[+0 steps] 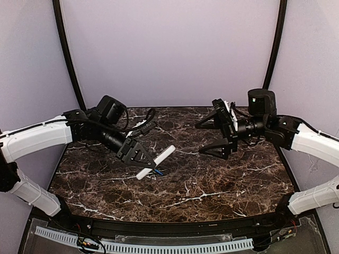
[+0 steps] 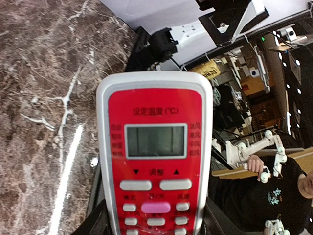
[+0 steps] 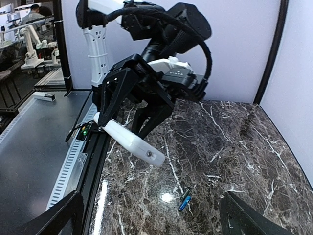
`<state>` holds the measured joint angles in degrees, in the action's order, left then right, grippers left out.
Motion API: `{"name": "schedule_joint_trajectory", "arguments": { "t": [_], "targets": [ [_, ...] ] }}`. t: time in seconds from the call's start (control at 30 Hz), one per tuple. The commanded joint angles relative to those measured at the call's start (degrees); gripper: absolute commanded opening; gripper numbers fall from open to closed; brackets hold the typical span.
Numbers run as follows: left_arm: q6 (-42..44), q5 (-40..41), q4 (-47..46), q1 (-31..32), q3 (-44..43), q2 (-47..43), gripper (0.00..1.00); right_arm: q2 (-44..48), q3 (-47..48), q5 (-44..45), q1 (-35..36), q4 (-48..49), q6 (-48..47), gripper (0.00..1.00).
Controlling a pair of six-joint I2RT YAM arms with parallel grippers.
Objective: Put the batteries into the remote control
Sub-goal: Pass from the left arm to the right
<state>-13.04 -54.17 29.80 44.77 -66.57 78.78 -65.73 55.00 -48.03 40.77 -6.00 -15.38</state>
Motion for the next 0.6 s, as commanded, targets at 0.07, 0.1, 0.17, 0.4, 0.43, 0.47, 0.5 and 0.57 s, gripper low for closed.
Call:
{"name": "schedule_joint_trajectory", "arguments": {
  "t": [0.07, 0.1, 0.17, 0.4, 0.43, 0.47, 0.5, 0.57],
  "targets": [
    [-1.43, -13.9, -1.97, 4.29, 2.06, -1.19, 0.33, 0.0, 5.07, 7.83, 7.28, -10.86, -6.11, 0.92],
    [-1.52, -14.49, -2.0, 4.59, 2.01, -1.01, 0.33, 0.04, 5.47, 7.49, 7.88, -11.18, -6.15, 0.91],
    [-1.86, -15.96, -2.32, 5.45, 1.97, -0.62, 0.33, -0.48, 6.45, 6.97, 9.33, -12.27, -6.3, 0.87],
    [-3.15, -18.59, -4.34, 6.75, 1.06, 0.73, 0.31, -4.47, 9.6, 10.9, 17.79, -16.6, -8.92, 0.74],
    [-3.32, -18.8, -5.02, 7.02, 1.23, 1.1, 0.31, -4.89, 9.98, 11.54, 18.67, -17.11, -9.27, 0.72],
    [-3.73, -18.87, -5.42, 7.18, 1.38, 1.19, 0.31, -5.39, 10.41, 12.26, 19.34, -17.51, -9.61, 0.71],
    [-3.87, -18.91, -5.91, 7.52, 1.56, 1.5, 0.31, -5.8, 10.8, 12.6, 19.98, -17.9, -9.95, 0.69],
    [-4.13, -19.39, -6.47, 7.86, 1.68, 2.06, 0.3, -6.48, 11.61, 13.16, 21.12, -18.31, -10.36, 0.65]
  ]
}}
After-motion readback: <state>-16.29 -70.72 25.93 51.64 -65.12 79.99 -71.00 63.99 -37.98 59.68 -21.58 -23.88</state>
